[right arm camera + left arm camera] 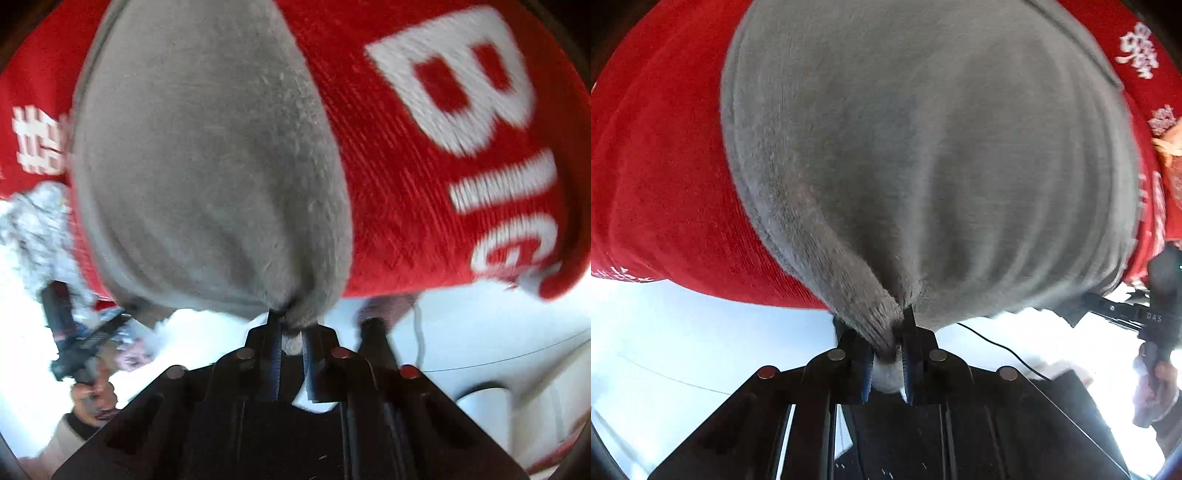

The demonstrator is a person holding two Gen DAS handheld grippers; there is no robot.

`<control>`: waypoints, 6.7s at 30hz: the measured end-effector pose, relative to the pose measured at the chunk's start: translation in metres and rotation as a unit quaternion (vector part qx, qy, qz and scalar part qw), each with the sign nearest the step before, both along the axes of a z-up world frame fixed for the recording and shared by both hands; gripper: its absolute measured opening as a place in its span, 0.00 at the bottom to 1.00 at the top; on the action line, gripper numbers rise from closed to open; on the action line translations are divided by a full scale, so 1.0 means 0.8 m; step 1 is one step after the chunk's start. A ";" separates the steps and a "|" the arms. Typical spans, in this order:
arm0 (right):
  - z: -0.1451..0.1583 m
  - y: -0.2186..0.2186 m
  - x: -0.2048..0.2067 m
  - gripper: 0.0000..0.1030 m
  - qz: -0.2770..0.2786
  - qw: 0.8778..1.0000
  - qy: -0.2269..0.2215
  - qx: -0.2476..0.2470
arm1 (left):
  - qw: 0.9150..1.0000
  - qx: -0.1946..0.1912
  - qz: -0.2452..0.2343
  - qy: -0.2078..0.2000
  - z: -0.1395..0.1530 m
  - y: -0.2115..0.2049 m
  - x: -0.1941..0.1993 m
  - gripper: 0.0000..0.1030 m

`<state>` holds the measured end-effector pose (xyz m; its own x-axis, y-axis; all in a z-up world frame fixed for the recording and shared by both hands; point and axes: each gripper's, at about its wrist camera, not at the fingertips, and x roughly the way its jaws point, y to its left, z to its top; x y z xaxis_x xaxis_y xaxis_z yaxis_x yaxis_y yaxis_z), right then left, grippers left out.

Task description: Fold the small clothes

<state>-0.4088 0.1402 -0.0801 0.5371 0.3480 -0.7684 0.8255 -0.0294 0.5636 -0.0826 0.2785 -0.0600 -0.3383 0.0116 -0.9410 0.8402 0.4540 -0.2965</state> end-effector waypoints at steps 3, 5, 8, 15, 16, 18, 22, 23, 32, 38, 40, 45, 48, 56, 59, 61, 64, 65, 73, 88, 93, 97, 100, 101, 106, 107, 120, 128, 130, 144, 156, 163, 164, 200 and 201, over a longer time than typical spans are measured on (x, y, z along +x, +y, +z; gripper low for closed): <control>0.040 -0.006 0.003 0.10 -0.027 0.997 -0.066 -0.007 | 0.998 -0.048 0.005 0.029 0.052 -0.008 0.010 0.13; 0.072 -0.023 0.009 0.10 -0.054 0.992 -0.112 -0.024 | 0.996 -0.079 0.009 0.034 0.085 -0.022 0.024 0.13; 0.099 -0.065 0.023 0.10 -0.091 0.983 -0.148 -0.054 | 0.993 -0.110 0.019 0.029 0.106 -0.056 0.048 0.13; 0.101 -0.191 0.065 0.10 -0.120 0.980 -0.104 -0.116 | 0.988 -0.131 0.059 -0.058 0.102 -0.166 0.116 0.13; 0.099 -0.200 0.066 0.10 -0.127 0.980 -0.094 -0.117 | 0.986 -0.135 0.066 -0.067 0.107 -0.173 0.124 0.13; 0.100 -0.219 0.064 0.14 -0.139 0.981 -0.066 -0.118 | 0.983 -0.135 0.069 -0.099 0.118 -0.176 0.134 0.14; 0.108 -0.225 0.056 0.43 -0.135 0.981 -0.033 -0.131 | 0.984 -0.123 0.072 -0.104 0.130 -0.170 0.154 0.64; 0.113 -0.225 0.055 0.70 -0.133 0.981 -0.019 -0.138 | 0.983 -0.133 0.075 -0.107 0.133 -0.164 0.160 0.84; 0.127 -0.224 0.101 0.77 -0.008 0.966 0.114 -0.231 | 0.978 -0.128 -0.078 -0.147 0.098 -0.207 0.102 0.84; 0.113 -0.227 0.160 0.77 0.083 0.942 0.183 -0.267 | 0.967 -0.111 -0.158 -0.167 0.068 -0.231 0.066 0.84; 0.106 -0.231 0.164 0.77 0.079 0.943 0.190 -0.262 | 0.969 -0.106 -0.163 -0.154 0.062 -0.233 0.066 0.84; 0.085 -0.231 0.174 0.46 0.108 0.936 0.221 -0.251 | 0.973 -0.079 -0.174 -0.126 0.042 -0.238 0.075 0.25; 0.100 -0.228 0.182 0.06 0.108 0.932 0.221 -0.267 | 0.976 -0.096 -0.157 -0.113 0.054 -0.238 0.085 0.09; 0.202 -0.261 0.186 0.06 0.097 0.929 0.153 -0.321 | 0.979 -0.161 -0.068 -0.103 0.152 -0.233 0.134 0.07; 0.236 -0.313 0.195 0.06 0.092 0.925 0.128 -0.347 | 0.973 -0.185 -0.050 -0.127 0.176 -0.261 0.150 0.07; 0.244 -0.336 0.207 0.06 0.099 0.919 0.122 -0.361 | 0.969 -0.199 -0.036 -0.139 0.182 -0.288 0.161 0.07; 0.229 -0.385 0.230 0.06 0.109 0.912 0.122 -0.375 | 0.964 -0.208 -0.006 -0.164 0.175 -0.332 0.181 0.07; 0.221 -0.397 0.239 0.06 0.110 0.912 0.124 -0.375 | 0.964 -0.206 0.005 -0.169 0.165 -0.350 0.188 0.07; 0.109 -0.472 0.266 0.06 0.092 0.929 0.148 -0.325 | 0.969 -0.144 0.027 -0.200 0.060 -0.427 0.204 0.07; 0.105 -0.487 0.195 0.20 -0.051 0.945 0.151 -0.284 | 0.957 -0.093 0.087 -0.261 0.064 -0.389 0.270 0.39; 0.104 -0.438 0.235 0.19 0.018 0.955 0.084 -0.284 | 0.971 -0.127 0.036 -0.197 0.060 -0.383 0.215 0.35; 0.070 -0.421 0.248 0.14 0.033 0.957 0.107 -0.268 | 0.972 -0.091 0.035 -0.213 0.021 -0.380 0.192 0.37; 0.071 -0.425 0.230 0.08 0.021 0.954 0.118 -0.274 | 0.968 -0.084 0.048 -0.230 0.028 -0.358 0.204 0.65; 0.070 -0.428 0.217 0.08 0.016 0.954 0.121 -0.273 | 0.963 -0.075 0.041 -0.255 0.032 -0.347 0.208 0.71; 0.089 -0.423 0.171 0.21 -0.033 0.970 0.087 -0.227 | 0.975 -0.065 0.052 -0.208 0.048 -0.283 0.231 0.71; 0.097 -0.412 0.164 0.37 -0.040 0.973 0.068 -0.217 | 0.978 -0.062 0.058 -0.191 0.052 -0.272 0.226 0.71; 0.062 -0.227 0.060 0.62 -0.222 0.973 0.014 -0.054 | 0.993 -0.041 0.071 -0.082 0.033 -0.224 0.185 0.71; 0.085 -0.272 0.080 0.08 -0.136 0.981 0.059 -0.123 | 0.993 -0.064 0.040 -0.095 0.042 -0.225 0.169 0.11; 0.101 -0.267 0.083 0.07 -0.096 0.981 0.080 -0.152 | 0.991 -0.074 0.023 -0.108 0.051 -0.221 0.163 0.11; 0.115 -0.228 0.031 0.23 -0.096 0.981 0.116 -0.120 | 0.985 -0.078 0.025 -0.151 0.085 -0.212 0.180 0.11; 0.110 -0.335 0.173 0.23 -0.009 0.970 0.099 -0.220 | 0.975 -0.089 0.043 -0.197 0.044 -0.350 0.192 0.11; 0.083 -0.352 0.149 0.22 -0.051 0.975 0.129 -0.176 | 0.979 -0.046 0.028 -0.198 0.036 -0.335 0.202 0.11; 0.091 -0.347 0.141 0.22 -0.056 0.976 0.122 -0.173 | 0.979 -0.043 0.024 -0.199 0.042 -0.329 0.200 0.11; 0.282 -0.232 0.250 0.55 0.094 0.982 0.059 -0.155 | 0.976 -0.001 0.138 -0.169 0.246 -0.172 0.130 0.90; 0.283 -0.231 0.253 0.58 0.100 0.981 0.059 -0.157 | 0.972 -0.002 0.150 -0.182 0.253 -0.170 0.131 0.99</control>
